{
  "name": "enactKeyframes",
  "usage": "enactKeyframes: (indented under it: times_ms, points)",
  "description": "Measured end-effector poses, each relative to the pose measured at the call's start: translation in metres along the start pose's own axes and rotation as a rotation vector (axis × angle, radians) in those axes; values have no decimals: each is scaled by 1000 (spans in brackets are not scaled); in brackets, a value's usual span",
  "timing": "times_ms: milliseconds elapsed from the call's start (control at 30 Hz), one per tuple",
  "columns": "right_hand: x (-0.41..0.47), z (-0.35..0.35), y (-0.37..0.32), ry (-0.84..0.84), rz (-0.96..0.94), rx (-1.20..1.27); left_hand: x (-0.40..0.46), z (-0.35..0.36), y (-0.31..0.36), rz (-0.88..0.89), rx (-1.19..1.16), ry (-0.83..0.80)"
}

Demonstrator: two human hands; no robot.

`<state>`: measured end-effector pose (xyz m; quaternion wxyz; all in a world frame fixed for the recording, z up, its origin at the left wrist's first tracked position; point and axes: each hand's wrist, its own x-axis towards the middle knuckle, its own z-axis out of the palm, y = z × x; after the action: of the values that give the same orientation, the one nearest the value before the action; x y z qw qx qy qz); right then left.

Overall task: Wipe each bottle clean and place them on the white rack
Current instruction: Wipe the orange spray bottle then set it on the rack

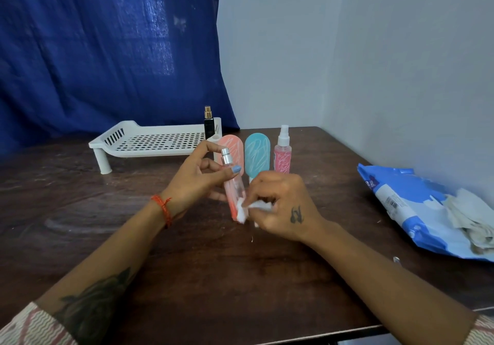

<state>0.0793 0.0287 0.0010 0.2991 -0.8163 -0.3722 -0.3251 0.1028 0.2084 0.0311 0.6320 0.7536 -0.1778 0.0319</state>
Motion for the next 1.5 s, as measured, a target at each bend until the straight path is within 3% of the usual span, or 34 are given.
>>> enactKeyframes:
  times_ms: [67, 133, 333, 667, 733, 900, 967, 1100, 1500]
  points:
    - [2, 1, 2, 170, 16, -4, 0, 1, -1, 9, -1, 11]
    - [3, 5, 2, 234, 5, -23, 0, 3, -1, 25, 26, 29]
    - [1, 11, -1, 33, -102, -95, 1, 5, -2, 43, 103, 77]
    - [-1, -5, -3, -240, -22, -78, 1, 4, -1, 13, -26, 55]
    - [0, -9, 2, -178, 30, -54, 1, 3, -1, 8, -54, 50]
    - [8, -7, 14, 316, 209, 9, 1, 2, 0, -18, -81, 13]
    - [10, -5, 14, 391, 281, 52, 1, 2, 1, -25, -89, -4]
    - [11, 2, 11, 340, 256, 93, 0, 4, 2, -8, -101, -30]
    - [3, 1, 10, 127, 68, -90, -1, 4, -1, 34, -116, -12]
